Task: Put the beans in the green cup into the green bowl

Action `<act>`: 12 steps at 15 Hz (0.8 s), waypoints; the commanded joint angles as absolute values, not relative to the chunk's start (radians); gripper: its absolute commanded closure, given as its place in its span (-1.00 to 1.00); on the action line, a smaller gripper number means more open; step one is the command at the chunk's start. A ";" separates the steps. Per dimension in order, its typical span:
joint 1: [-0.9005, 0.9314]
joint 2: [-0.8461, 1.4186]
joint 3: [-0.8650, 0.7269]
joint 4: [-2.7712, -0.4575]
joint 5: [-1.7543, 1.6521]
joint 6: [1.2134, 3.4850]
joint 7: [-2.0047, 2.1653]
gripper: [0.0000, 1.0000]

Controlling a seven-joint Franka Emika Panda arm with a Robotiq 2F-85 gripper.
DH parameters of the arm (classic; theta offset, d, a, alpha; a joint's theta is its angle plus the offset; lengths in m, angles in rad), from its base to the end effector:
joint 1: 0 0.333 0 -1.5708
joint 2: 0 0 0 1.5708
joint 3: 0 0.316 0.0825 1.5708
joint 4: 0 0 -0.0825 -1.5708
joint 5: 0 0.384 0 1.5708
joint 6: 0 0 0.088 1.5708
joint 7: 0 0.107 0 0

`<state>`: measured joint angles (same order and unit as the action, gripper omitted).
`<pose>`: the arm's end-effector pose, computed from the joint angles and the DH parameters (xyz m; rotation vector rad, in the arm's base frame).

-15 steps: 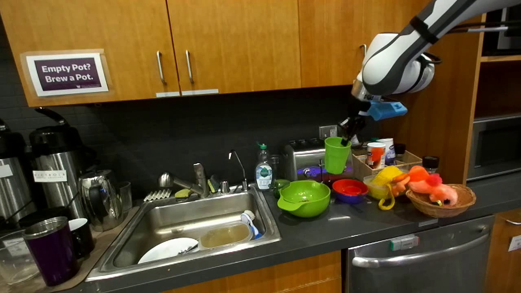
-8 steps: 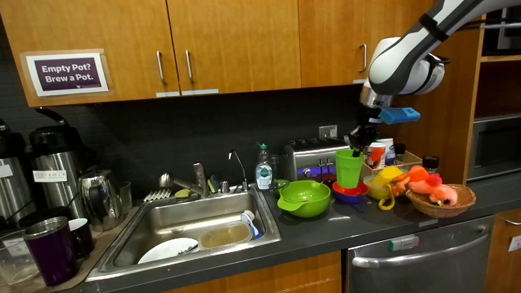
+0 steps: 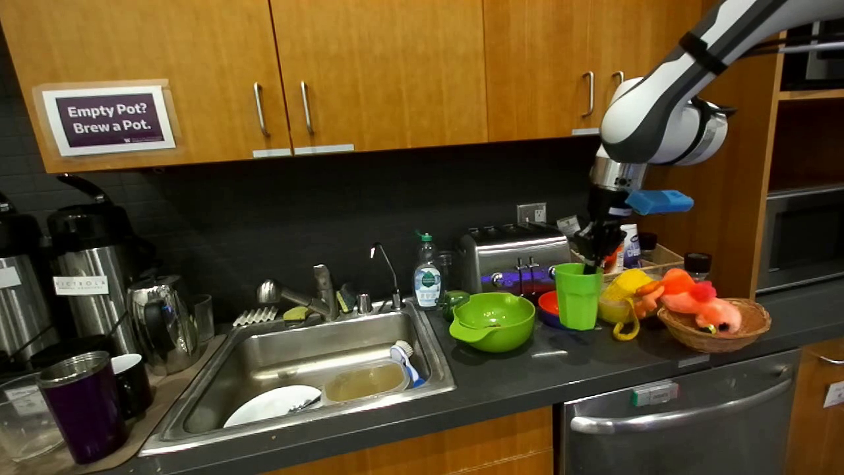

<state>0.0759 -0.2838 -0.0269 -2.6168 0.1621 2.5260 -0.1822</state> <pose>0.4318 0.0198 0.3657 -3.0217 -0.1635 -0.3023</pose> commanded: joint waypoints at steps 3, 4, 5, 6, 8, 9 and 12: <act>0.092 -0.253 -0.048 -2.627 0.202 2.554 -0.249 0.98; 0.089 -0.241 -0.048 -2.628 0.200 2.573 -0.255 0.98; 0.089 -0.228 -0.049 -2.629 0.200 2.594 -0.263 0.98; 0.092 -0.214 -0.052 -2.628 0.208 2.612 -0.274 0.98; 0.093 -0.186 -0.054 -2.628 0.219 2.650 -0.290 0.98; 0.097 -0.174 -0.057 -2.626 0.238 2.662 -0.306 0.98; 0.104 -0.125 -0.060 -2.622 0.305 2.711 -0.365 0.98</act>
